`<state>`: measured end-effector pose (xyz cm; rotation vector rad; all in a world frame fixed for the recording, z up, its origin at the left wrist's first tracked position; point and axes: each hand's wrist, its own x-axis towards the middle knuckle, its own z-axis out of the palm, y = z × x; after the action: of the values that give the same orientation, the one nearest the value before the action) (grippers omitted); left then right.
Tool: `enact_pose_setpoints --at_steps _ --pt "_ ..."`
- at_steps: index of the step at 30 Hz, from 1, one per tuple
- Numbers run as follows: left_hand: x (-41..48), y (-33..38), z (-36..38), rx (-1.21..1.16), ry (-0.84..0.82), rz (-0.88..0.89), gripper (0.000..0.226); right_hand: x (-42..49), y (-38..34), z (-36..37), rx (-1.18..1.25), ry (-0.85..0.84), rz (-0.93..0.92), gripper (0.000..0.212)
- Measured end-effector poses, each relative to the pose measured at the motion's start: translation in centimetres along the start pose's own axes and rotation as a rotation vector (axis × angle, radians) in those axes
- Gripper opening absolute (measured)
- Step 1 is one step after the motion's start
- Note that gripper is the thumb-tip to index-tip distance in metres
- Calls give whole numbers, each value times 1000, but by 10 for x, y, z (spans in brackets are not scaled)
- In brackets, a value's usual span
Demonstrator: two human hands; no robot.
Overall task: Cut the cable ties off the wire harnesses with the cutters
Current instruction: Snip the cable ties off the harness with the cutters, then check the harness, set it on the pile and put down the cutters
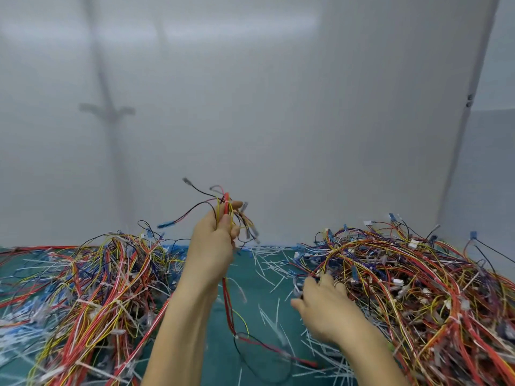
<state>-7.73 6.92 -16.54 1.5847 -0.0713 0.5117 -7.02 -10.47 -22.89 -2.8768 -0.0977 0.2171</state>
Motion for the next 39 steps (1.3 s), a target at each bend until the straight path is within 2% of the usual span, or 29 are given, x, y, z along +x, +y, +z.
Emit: enact_pose_setpoints --at_steps 6,10,16,39 --pt "-2 8 -1 8 72 168 41 10 -4 27 -90 -63 10 50" --pt "-4 14 -3 -12 72 212 42 13 -5 38 -41 -9 29 47" --pt "-8 21 0 -33 71 217 38 20 -1 43 -27 95 57 54" --pt "-13 26 7 -59 30 174 39 23 -1 47 -158 59 106 54"
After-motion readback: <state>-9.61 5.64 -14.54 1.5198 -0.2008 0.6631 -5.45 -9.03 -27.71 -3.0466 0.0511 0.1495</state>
